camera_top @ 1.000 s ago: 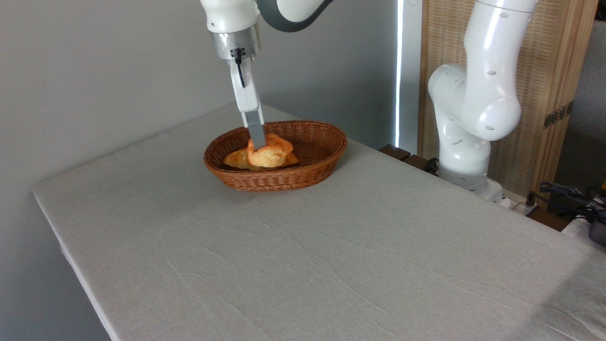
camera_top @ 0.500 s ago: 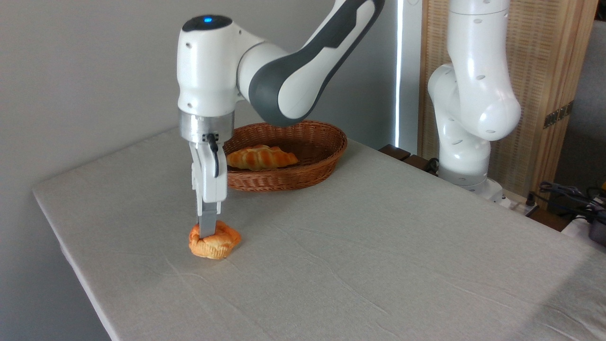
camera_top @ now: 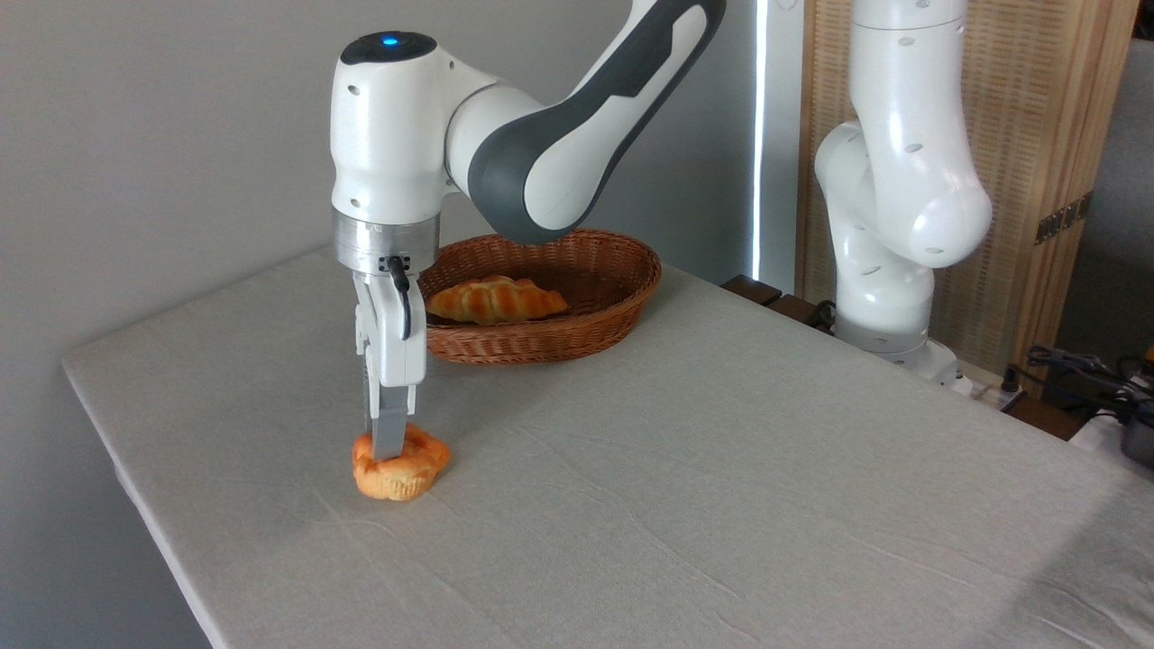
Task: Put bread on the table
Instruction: 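Open the gripper and raise it away from the bread roll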
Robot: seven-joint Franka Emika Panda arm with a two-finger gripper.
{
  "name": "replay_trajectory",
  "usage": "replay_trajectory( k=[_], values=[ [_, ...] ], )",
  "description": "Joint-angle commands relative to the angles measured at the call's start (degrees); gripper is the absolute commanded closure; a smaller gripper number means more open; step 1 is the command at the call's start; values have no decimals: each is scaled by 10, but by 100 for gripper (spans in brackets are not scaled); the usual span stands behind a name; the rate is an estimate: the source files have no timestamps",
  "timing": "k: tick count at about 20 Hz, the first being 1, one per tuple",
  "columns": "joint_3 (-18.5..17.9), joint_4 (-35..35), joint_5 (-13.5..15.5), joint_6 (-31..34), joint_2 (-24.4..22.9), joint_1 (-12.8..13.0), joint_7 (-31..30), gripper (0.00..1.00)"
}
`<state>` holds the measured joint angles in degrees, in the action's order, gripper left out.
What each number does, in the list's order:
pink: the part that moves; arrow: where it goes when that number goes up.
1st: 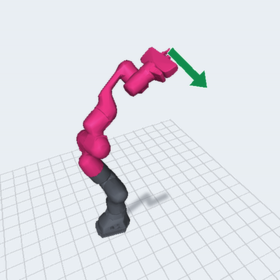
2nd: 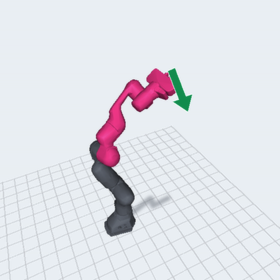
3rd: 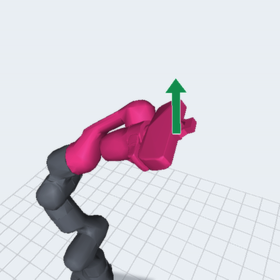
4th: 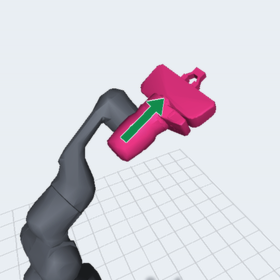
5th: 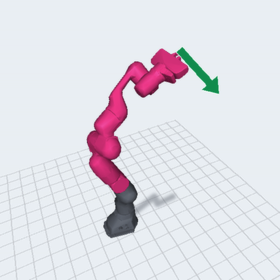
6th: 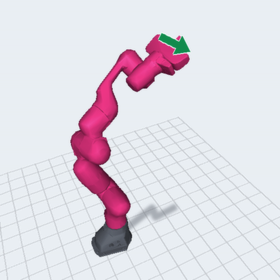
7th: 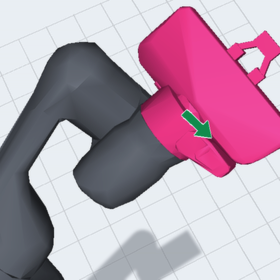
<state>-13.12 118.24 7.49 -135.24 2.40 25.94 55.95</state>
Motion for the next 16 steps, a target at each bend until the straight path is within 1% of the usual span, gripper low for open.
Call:
replay_trajectory(
  k=[1,3,4,5,6,7,8,9,10,12,13,14,15,16],
  values=[
    [-4,-3,9,4,-5,3,-3,0],
    [-4,-4,10,7,-9,3,-4,0],
    [-4,-4,19,15,-15,2,-7,0],
    [-4,-5,30,30,-27,-3,-12,0],
    [0,-11,35,60,-41,-16,-19,0],
    [4,-24,35,101,-53,-24,-33,0],
    [11,-48,31,146,-57,-29,-66,0],
    [19,-83,28,194,-57,-43,-106,0],
    [25,-124,28,247,-54,-61,-129,0],
    [28,-184,27,344,-45,-81,-134,0],
    [28,-203,22,376,-43,-91,-134,0],
    [28,-219,10,399,-42,-98,-138,0],
    [30,-226,-4,407,-37,-104,-158,0],
    [38,-228,-19,408,-34,-110,-193,0]
  ],
)
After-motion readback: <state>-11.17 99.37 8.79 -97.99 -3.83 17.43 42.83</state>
